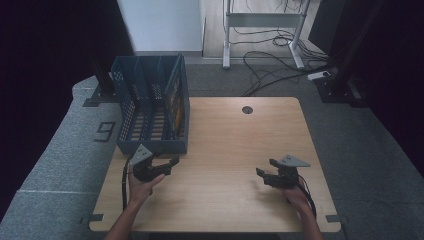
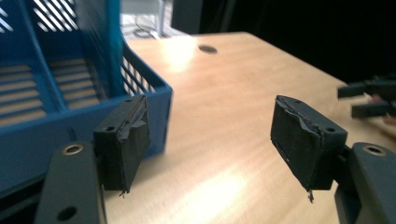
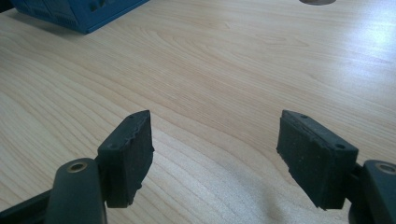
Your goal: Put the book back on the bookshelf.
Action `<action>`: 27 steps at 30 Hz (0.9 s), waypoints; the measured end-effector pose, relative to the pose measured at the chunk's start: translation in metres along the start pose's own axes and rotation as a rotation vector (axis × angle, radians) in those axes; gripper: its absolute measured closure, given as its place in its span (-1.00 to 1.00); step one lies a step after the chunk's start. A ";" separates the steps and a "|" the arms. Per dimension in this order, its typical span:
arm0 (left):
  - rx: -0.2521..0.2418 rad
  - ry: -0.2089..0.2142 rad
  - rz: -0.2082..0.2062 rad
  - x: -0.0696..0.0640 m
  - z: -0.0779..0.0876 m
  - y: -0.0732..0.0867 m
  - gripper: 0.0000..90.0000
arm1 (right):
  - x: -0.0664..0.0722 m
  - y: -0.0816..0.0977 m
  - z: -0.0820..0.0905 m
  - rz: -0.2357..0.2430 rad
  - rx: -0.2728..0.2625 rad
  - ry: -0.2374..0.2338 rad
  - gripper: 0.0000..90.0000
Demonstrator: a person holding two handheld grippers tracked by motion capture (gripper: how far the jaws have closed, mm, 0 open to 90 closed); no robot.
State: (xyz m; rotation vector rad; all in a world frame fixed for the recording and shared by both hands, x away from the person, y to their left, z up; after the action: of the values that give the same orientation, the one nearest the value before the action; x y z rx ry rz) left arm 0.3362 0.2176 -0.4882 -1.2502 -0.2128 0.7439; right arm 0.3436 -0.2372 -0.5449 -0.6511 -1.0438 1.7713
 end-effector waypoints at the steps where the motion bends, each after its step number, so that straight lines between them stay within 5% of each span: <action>1: 0.014 0.001 -0.003 0.000 0.001 0.004 -0.38 | 0.000 0.000 0.000 0.000 0.002 -0.001 -0.43; 13: 0.080 0.013 0.025 0.004 0.007 0.033 -0.38 | -0.001 0.004 -0.003 0.005 0.018 0.009 -0.43; 27: 0.102 -0.001 0.049 0.007 0.007 0.039 -0.39 | -0.004 0.004 -0.001 -0.004 0.012 0.016 -0.43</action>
State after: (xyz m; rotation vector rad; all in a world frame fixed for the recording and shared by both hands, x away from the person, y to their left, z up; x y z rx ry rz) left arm 0.3227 0.2324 -0.5229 -1.1618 -0.1441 0.7878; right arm 0.3447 -0.2415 -0.5487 -0.6546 -1.0222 1.7645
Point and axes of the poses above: each handheld gripper's, and its own axes: z roughly backward along the jaws, y roughly out of its underside, x roughly to its left, the point moved 1 cm from there along -z, roughly forward along the jaws, and after that the axes turned 12 degrees about y, right-handed, at the moved point
